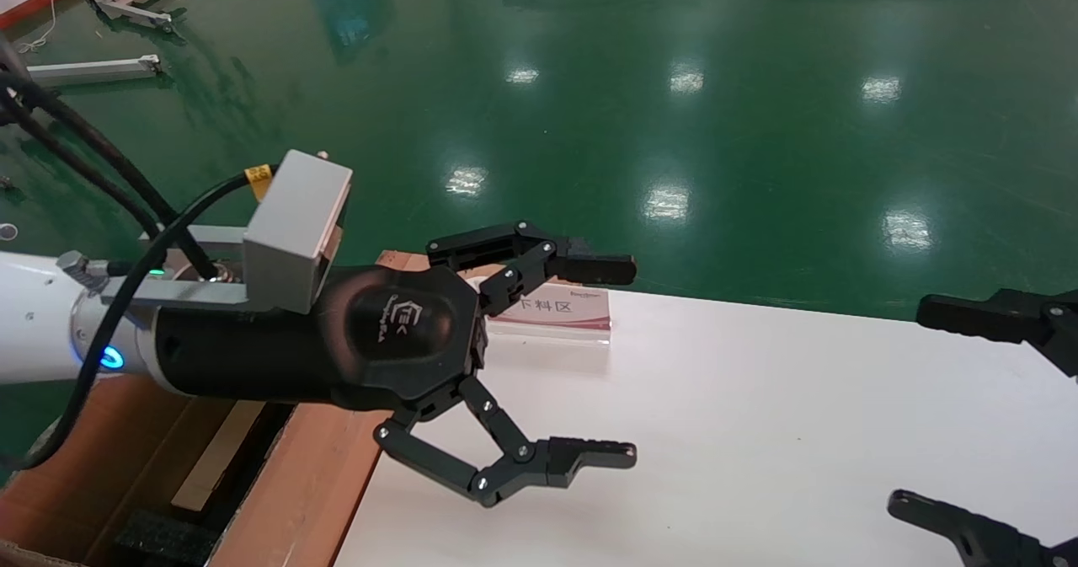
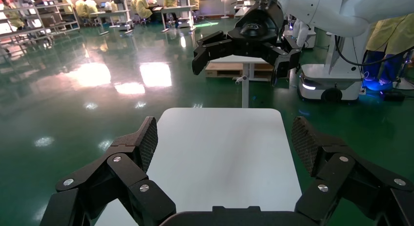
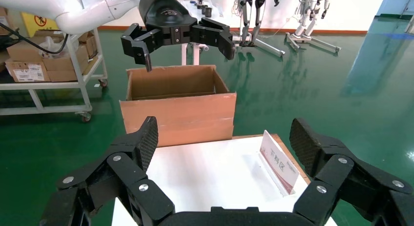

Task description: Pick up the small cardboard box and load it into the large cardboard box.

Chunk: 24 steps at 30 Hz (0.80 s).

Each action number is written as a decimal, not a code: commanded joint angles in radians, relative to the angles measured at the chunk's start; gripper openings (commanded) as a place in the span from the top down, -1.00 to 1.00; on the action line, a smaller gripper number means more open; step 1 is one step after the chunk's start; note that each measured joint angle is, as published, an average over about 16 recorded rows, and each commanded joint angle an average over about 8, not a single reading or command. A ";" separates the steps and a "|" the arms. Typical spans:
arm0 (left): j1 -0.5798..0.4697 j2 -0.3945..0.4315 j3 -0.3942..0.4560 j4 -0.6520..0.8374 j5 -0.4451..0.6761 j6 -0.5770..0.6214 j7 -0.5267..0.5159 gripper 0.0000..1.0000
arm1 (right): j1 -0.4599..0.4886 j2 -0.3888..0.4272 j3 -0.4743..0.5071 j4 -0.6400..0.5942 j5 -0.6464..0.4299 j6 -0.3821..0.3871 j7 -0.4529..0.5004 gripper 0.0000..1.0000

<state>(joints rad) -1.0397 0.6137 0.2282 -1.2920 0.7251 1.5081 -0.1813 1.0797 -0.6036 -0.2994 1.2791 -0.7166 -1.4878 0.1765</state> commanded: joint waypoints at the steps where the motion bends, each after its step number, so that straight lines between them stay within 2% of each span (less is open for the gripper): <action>1: -0.006 0.000 0.009 0.001 0.000 -0.002 -0.001 -1.00 | 0.000 0.000 0.000 0.000 0.000 0.000 0.000 -1.00; 24: -0.031 -0.002 0.046 0.007 0.004 -0.011 -0.006 -1.00 | 0.000 0.000 0.000 0.000 0.000 0.000 0.000 -1.00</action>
<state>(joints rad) -1.0707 0.6117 0.2743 -1.2849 0.7295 1.4969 -0.1868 1.0798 -0.6036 -0.2993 1.2791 -0.7166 -1.4880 0.1765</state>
